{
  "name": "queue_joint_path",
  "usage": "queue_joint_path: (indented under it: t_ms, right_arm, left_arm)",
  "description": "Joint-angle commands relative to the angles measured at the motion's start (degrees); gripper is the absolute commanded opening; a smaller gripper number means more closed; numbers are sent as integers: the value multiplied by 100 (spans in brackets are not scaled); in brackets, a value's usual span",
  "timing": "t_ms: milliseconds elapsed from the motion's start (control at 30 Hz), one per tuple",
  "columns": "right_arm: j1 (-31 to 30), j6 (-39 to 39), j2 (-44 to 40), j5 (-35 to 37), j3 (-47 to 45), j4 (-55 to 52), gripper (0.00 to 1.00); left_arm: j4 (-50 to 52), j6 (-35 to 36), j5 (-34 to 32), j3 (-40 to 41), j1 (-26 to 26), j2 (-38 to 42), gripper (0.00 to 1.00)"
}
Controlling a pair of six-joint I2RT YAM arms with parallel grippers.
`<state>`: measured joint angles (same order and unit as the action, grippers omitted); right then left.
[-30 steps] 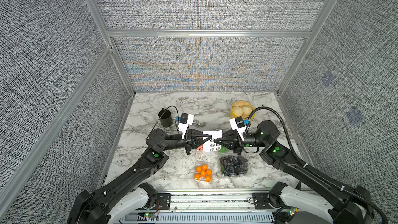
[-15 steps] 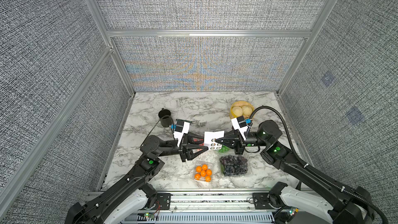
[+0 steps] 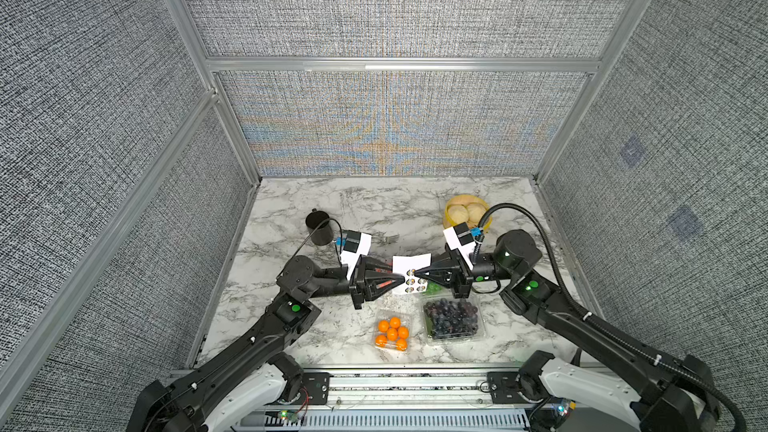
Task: Label fruit boxes
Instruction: Adjust the label sticker.
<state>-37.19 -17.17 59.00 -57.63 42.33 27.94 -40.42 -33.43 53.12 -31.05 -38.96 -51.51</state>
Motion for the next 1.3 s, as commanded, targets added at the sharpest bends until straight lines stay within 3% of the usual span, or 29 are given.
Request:
queue_joint_path:
  t_ms: [0,100,700,967,1033,1167,1267]
  right_arm:
    - [1,0,-35,-65,21,159,0]
    - [0,99,-73,23,-18,67,0]
    - [-4,-68,234,-116,87,331,0]
    - [15,14,119,6,21,249,0]
    - [18,21,103,-1,15,240,0]
    - [16,82,17,47,-12,154,0]
    - [10,74,6,35,-14,172,0]
  left_arm:
    - [-316,-49,120,-18,0,-17,8]
    - [-359,-56,107,35,1,13,0]
    - [-1011,-443,351,19,-6,-465,0]
    - [-1099,-511,392,116,-6,-334,0]
    - [-1024,-477,360,125,-7,-329,10]
    - [-704,-300,245,158,-4,-177,19]
    - [-518,-199,145,187,0,-26,19]
